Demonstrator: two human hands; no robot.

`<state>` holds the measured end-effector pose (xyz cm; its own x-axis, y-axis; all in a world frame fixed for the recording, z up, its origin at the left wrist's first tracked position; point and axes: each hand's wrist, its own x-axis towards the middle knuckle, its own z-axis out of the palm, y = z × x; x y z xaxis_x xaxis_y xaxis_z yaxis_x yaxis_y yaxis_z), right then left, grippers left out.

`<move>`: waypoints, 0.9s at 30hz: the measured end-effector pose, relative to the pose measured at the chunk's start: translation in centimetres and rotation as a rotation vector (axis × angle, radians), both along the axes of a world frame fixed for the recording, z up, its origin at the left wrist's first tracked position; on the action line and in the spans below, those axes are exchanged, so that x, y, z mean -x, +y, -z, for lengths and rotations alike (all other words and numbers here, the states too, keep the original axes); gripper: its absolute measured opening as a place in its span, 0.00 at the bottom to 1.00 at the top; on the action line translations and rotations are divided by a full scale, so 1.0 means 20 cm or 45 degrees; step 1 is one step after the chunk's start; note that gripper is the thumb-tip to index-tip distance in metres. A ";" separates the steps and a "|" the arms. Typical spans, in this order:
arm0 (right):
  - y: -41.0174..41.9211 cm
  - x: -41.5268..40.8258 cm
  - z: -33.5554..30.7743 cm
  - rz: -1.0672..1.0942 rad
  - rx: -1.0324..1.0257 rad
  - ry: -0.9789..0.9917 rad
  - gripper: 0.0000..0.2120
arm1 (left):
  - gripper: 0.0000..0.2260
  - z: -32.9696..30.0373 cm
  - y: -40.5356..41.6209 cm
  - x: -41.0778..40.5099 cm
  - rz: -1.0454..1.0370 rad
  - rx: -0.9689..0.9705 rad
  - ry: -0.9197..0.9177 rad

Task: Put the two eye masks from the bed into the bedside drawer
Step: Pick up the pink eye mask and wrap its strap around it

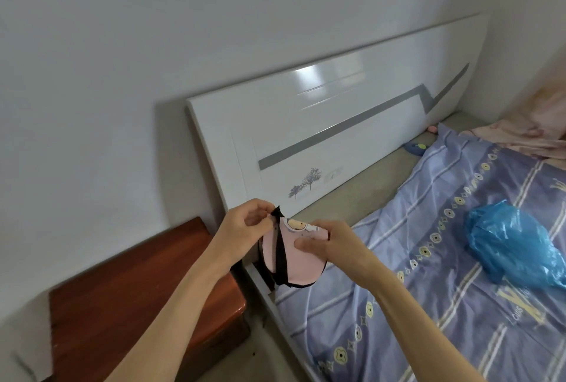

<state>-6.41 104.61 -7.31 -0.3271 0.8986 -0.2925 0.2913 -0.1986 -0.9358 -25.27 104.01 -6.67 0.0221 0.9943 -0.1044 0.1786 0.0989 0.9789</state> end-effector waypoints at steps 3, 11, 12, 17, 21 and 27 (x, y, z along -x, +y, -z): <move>-0.02 0.03 0.04 0.157 0.176 0.237 0.11 | 0.11 0.05 -0.02 0.05 -0.238 0.001 -0.089; -0.08 0.14 0.09 0.288 0.033 0.128 0.03 | 0.06 0.09 -0.07 0.14 -0.145 0.153 -0.120; -0.09 0.14 0.09 0.247 0.016 0.096 0.03 | 0.07 0.09 -0.08 0.15 -0.088 0.145 -0.060; -0.14 0.15 0.12 0.176 -0.046 0.015 0.03 | 0.01 0.09 -0.11 0.16 0.009 0.096 0.053; -0.16 0.14 0.11 0.151 -0.027 0.073 0.03 | 0.08 0.10 -0.16 0.16 0.077 0.169 0.156; -0.21 0.15 0.16 0.082 0.174 0.159 0.17 | 0.05 0.14 -0.29 0.10 -0.426 0.256 -0.165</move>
<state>-9.41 100.35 -10.52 -0.3113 0.8735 -0.3744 0.1573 -0.3412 -0.9267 -27.19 98.24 -9.53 -0.2730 0.9090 -0.3151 -0.0191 0.3223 0.9464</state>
